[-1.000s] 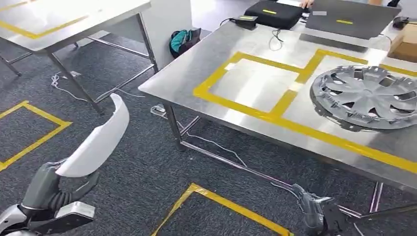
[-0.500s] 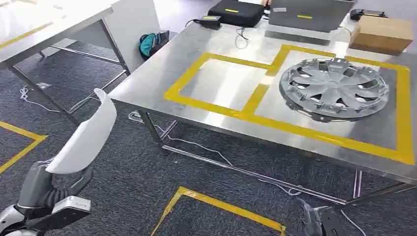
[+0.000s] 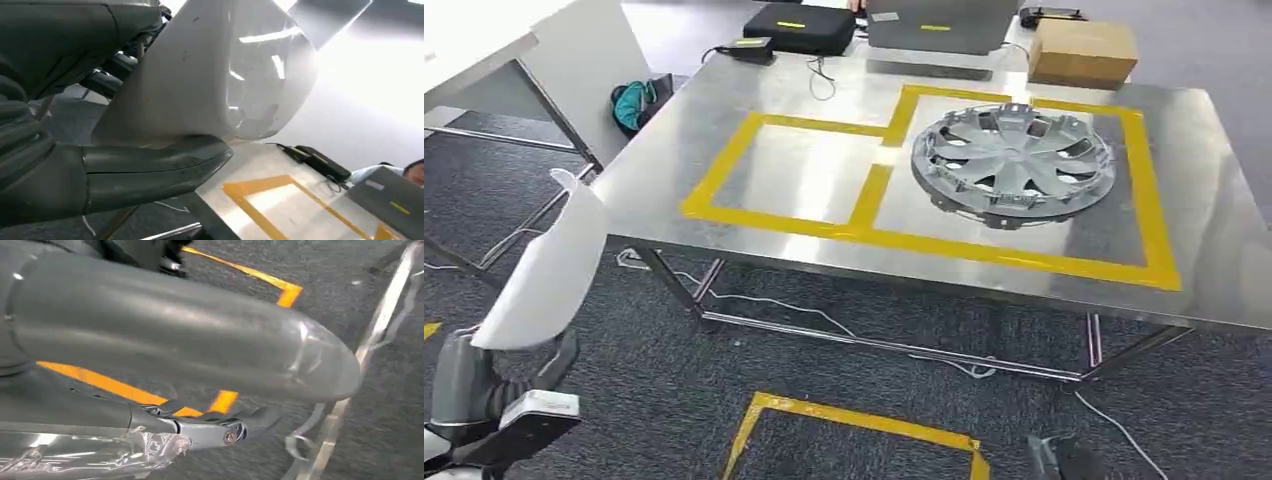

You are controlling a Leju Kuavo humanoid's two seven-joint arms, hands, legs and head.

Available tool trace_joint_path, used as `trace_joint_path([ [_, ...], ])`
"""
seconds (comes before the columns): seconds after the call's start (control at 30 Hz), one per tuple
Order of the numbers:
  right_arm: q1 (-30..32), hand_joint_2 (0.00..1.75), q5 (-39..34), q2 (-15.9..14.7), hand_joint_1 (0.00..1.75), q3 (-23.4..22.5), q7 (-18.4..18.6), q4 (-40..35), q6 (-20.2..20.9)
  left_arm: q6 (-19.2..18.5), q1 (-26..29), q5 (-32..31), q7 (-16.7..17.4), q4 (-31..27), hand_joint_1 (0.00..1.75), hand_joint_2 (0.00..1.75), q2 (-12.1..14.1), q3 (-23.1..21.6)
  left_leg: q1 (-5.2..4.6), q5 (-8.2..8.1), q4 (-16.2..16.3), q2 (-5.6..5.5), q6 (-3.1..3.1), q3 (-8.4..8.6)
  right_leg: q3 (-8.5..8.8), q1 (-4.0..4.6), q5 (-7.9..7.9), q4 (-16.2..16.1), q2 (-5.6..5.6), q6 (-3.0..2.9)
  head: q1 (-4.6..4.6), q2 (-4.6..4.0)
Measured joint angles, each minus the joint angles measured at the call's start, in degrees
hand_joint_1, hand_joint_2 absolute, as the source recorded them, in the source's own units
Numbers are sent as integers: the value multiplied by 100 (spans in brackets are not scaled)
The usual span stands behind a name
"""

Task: Take the parts from the cabinet and place them on the table.

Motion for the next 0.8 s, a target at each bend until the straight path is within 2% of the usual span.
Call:
trace_joint_path([
  [0.03, -23, 0, 22, -22, 0, 0, -98, 231, -50, 2, -10, 46, 0, -2, 175, 175, -15, 15, 49, 25, -48, 77, 40, 23, -40, 10, -16, 8, 21, 37, -11, 0],
  [0.07, -32, 0, 57, -20, 0, 18, -181, 463, -74, -15, -22, 105, -4, -2, 175, 175, -26, 24, 47, 21, -59, 135, 81, 36, -74, 47, -96, 129, -343, 62, 26, 0],
  [0.1, -95, 0, 74, -24, 0, 20, -205, 657, -100, -26, -18, 160, -11, -2, 175, 175, -24, 39, 36, 8, -58, 204, 119, 39, -240, 48, -285, 444, -577, 82, 76, 0],
  [0.13, -159, 0, 81, -24, 0, 20, -209, 718, -105, -35, -16, 173, -11, -2, 175, 175, -24, 50, 22, 2, -58, 272, 132, 44, -452, 43, -484, 860, -708, 99, 72, 0],
  [0.17, -212, 0, 89, -26, 0, 20, -211, 864, -109, -63, -15, 201, 0, -2, 175, 175, -26, 85, 10, -1, -56, 359, 134, 47, -672, 36, -670, 1302, -767, 113, 68, 0],
  [0.2, -274, 0, 118, -26, 0, 22, -194, 968, -109, -70, -27, 219, 29, 0, 175, 175, -24, 96, 1, -9, -55, 436, 142, 50, -817, 31, -755, 1592, -786, 124, 70, 0],
  [0.23, -353, 0, 203, -31, 0, 26, -137, 1129, -109, -70, -28, 289, 61, 0, 175, 175, -24, 127, -1, -17, -55, 515, 139, 62, -854, 29, -720, 1659, -792, 128, 70, 0],
  [0.27, -408, 0, 279, -39, 0, 44, -96, 1264, -109, -72, -10, 389, 40, 2, 175, 175, -15, 186, -4, -31, -55, 585, 135, 78, -765, 28, -566, 1488, -804, 124, 70, 0],
  [0.3, -440, 0, 337, -42, 0, 77, -78, 1359, -113, -85, 21, 481, -5, 7, 175, 175, -9, 276, -4, -49, -55, 664, 122, 106, -530, 30, -322, 1066, -834, 111, 70, 0],
  [0.33, -473, 0, 367, -50, 0, 107, -78, 1448, -122, -129, 48, 553, -57, 18, 175, 175, -7, 365, -3, -70, -55, 730, 96, 140, -233, 33, -84, 544, -917, 94, 70, 0],
  [0.37, -521, 0, 385, -55, 0, 127, -87, 1525, -142, -194, 64, 607, -109, 26, 175, 175, -7, 452, -15, -91, -55, 782, 67, 173, -5, 44, 5, 127, -1133, 83, 70, 0],
  [0.4, -590, 0, 396, -55, 0, 153, -104, 1620, -172, -264, 74, 627, -146, 30, 175, 175, -7, 524, -67, -113, -46, 821, 34, 175, 60, 99, -60, 65, -1234, 58, 70, 0],
  [0.43, -657, 0, 400, -55, 0, 175, -128, 1705, -188, -345, 76, 627, -181, 35, 175, 175, -7, 599, -72, -109, -35, 863, 13, 177, 43, 77, -21, 55, -1133, 12, 48, 0],
  [0.47, -707, 0, 402, -55, 0, 186, -146, 1793, -205, -419, 72, 625, -194, 41, 175, 175, -7, 651, -76, -99, -48, 905, -3, 185, 19, 84, -22, 68, -1075, -2, 55, 0],
  [0.5, -725, 0, 404, -59, 0, 203, -157, 1865, -216, -459, 68, 612, -192, 52, 175, 175, -11, 686, -65, -95, -66, 956, -28, 201, 1, 100, -24, 69, -1019, -33, 63, 0],
  [0.53, -738, 0, 400, -59, 0, 216, -165, 1916, -227, -492, 65, 584, -193, 59, 175, 175, -28, 704, -55, -121, -68, 999, -70, 221, 19, 81, -4, 40, -955, -80, 61, 0],
  [0.57, -724, 0, 393, -61, 0, 223, -181, 1935, -245, -525, 51, 546, -190, 66, 175, 175, -28, 713, -31, -189, -6, 774, -117, 209, 35, 49, 17, 21, -901, -111, 55, 0],
  [0.6, -737, 0, 365, -79, 0, 225, -196, 1955, -266, -536, 49, 524, -181, 70, 175, 175, -31, 712, -25, -357, 219, 556, -127, 105, 31, 37, 26, 20, -857, -141, 26, 0],
  [0.63, -749, 0, 332, -79, 0, 225, -207, 1959, -286, -555, 47, 492, -133, 72, 175, 175, -33, 715, -23, -589, 645, 432, -135, -90, 25, 30, 35, 20, -815, -167, 22, 0],
  [0.67, -734, 0, 306, -81, 0, 223, -216, 1957, -288, -573, 37, 435, -57, 85, 175, 175, -37, 710, -23, -799, 1133, 375, -142, -331, 23, 30, 29, 20, -770, -182, 2, 0],
  [0.7, -688, 0, 297, -83, 0, 223, -207, 1946, -282, -568, 16, 391, 9, 101, 175, 175, -48, 677, -23, -924, 1540, 354, -143, -546, 23, 32, 29, 20, -715, -184, -4, 0],
  [0.73, -612, 0, 310, -85, 0, 223, -152, 1902, -264, -560, -13, 389, 79, 118, 175, 175, -55, 636, -23, -910, 1702, 346, -146, -657, 29, 32, 28, 20, -679, -185, -4, 0],
  [0.77, -530, 0, 349, -92, 0, 223, -67, 1833, -238, -546, -44, 387, 146, 125, 175, 175, -57, 590, -22, -765, 1606, 343, -140, -639, 33, 31, 27, 21, -651, -184, -4, 0],
  [0.8, -473, 0, 374, -92, 0, 223, -15, 1789, -225, -533, -69, 387, 171, 127, 175, 175, -55, 562, -18, -565, 1358, 342, -132, -540, 34, 28, 28, 21, -622, -182, -4, 0],
])
